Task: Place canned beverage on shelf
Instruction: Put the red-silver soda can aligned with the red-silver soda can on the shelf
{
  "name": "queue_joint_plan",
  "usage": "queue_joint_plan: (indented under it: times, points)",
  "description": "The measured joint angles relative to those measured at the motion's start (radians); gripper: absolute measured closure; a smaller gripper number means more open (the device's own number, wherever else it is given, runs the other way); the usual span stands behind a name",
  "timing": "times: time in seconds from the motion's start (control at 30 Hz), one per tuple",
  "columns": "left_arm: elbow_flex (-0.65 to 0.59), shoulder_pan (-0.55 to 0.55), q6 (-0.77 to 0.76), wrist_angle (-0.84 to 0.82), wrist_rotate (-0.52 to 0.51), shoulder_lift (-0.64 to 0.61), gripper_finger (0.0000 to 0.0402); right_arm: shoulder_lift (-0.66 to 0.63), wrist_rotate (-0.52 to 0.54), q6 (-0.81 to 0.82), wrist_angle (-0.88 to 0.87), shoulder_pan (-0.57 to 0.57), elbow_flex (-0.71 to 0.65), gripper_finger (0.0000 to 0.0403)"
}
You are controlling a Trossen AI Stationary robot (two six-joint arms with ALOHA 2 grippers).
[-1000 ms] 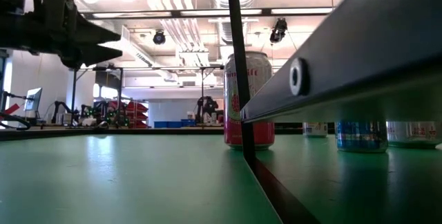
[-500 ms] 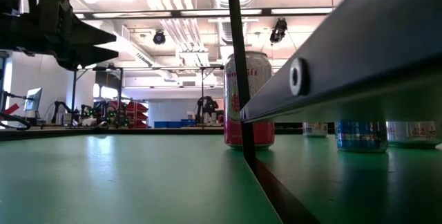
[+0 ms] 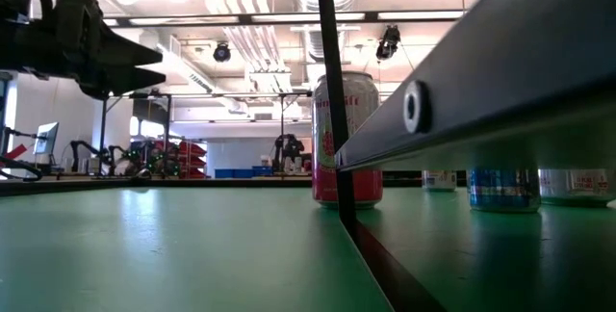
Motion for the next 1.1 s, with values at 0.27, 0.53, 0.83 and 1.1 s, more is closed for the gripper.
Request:
queue_joint_plan:
  times: [0.27,0.53,0.83,1.1]
  points:
    - [0.000,0.000,0.000,0.000,0.000,0.015,0.0024,0.000,0.000,0.000,0.000,0.000,0.000,0.0019]
    - [0.000,0.000,0.000,-0.001,0.000,0.016,0.0024,0.000,0.000,0.000,0.000,0.000,0.000,0.0019]
    - [0.000,0.000,0.000,-0.001,0.000,0.016,0.0024,0.000,0.000,0.000,0.000,0.000,0.000,0.0019]
    - [0.000,0.000,0.000,-0.002,0.000,0.016,0.0024,0.000,-0.033,0.074,0.001,0.000,0.000,0.0019]
